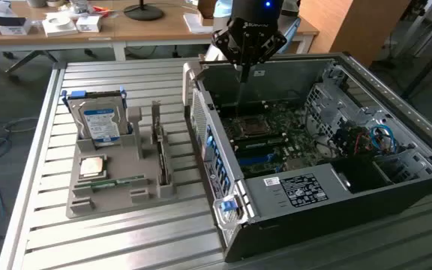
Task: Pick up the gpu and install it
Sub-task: 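Reach for the gpu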
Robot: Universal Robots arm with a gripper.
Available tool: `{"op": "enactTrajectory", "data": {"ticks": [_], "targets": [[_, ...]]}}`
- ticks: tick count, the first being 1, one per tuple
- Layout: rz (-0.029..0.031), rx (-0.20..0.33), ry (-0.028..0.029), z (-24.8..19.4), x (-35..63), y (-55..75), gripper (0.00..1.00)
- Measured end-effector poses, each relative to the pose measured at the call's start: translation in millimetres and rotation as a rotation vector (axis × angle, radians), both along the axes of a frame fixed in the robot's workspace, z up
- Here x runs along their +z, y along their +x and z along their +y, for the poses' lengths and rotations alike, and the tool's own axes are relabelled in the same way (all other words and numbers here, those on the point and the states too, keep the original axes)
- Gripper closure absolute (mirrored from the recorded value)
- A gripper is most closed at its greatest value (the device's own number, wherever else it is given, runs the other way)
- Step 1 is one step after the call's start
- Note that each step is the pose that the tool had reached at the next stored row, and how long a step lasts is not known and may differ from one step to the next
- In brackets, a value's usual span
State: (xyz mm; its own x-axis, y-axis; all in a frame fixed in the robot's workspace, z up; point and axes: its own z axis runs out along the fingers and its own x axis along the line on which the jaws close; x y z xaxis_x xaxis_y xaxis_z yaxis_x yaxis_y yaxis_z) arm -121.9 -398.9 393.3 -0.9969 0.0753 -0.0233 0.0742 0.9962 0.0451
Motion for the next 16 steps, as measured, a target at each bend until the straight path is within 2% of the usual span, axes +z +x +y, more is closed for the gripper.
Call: {"op": "enactTrajectory", "data": {"ticks": [16], "targets": [[0.0000,0.000,0.0000,0.0,0.0,-6.8,0.89]]}}
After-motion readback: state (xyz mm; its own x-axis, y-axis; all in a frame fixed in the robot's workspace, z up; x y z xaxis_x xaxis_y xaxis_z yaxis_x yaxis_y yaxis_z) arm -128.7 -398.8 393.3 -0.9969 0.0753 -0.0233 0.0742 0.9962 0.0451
